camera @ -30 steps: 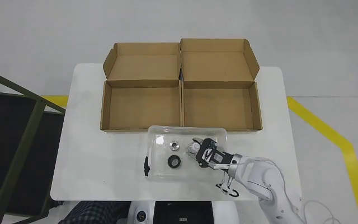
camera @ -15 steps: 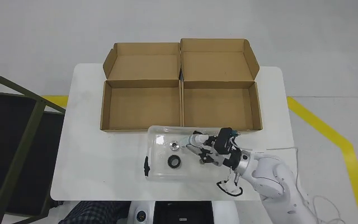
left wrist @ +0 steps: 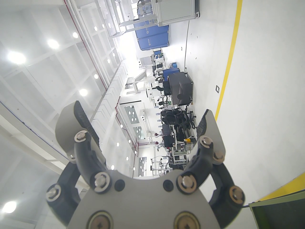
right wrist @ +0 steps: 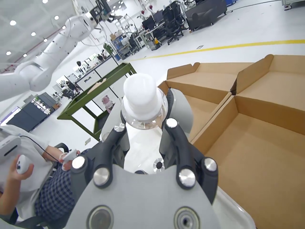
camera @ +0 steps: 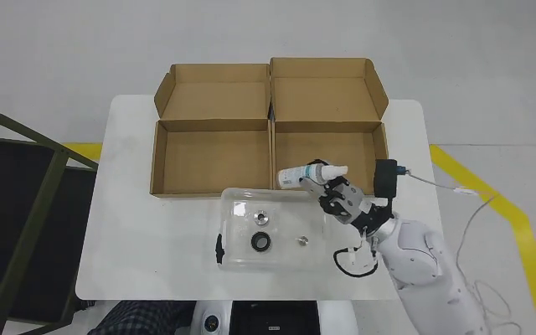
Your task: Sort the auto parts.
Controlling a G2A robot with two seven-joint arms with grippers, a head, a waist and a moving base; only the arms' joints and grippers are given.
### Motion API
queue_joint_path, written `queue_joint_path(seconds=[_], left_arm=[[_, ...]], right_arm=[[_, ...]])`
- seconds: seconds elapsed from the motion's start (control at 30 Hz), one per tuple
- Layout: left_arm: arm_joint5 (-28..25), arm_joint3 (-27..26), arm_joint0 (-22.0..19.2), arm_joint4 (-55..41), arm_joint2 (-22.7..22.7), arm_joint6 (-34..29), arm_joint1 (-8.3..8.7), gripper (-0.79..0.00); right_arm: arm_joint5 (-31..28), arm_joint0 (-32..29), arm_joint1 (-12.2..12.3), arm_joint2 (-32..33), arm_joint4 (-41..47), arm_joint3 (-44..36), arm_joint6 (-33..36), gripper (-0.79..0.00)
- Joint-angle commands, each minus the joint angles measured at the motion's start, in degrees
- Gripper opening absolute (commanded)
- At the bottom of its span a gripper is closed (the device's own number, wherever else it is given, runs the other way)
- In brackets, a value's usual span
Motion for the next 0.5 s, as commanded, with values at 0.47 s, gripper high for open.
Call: queue_joint_path(seconds=[0.47], left_arm=[[0.00,0.00,0.00,0.01,0.00,0.00,0.00,0.000]], right_arm=[[-0.14,2.35,-0.08,2.62,10.46,0.21,-2.13,-0.785]])
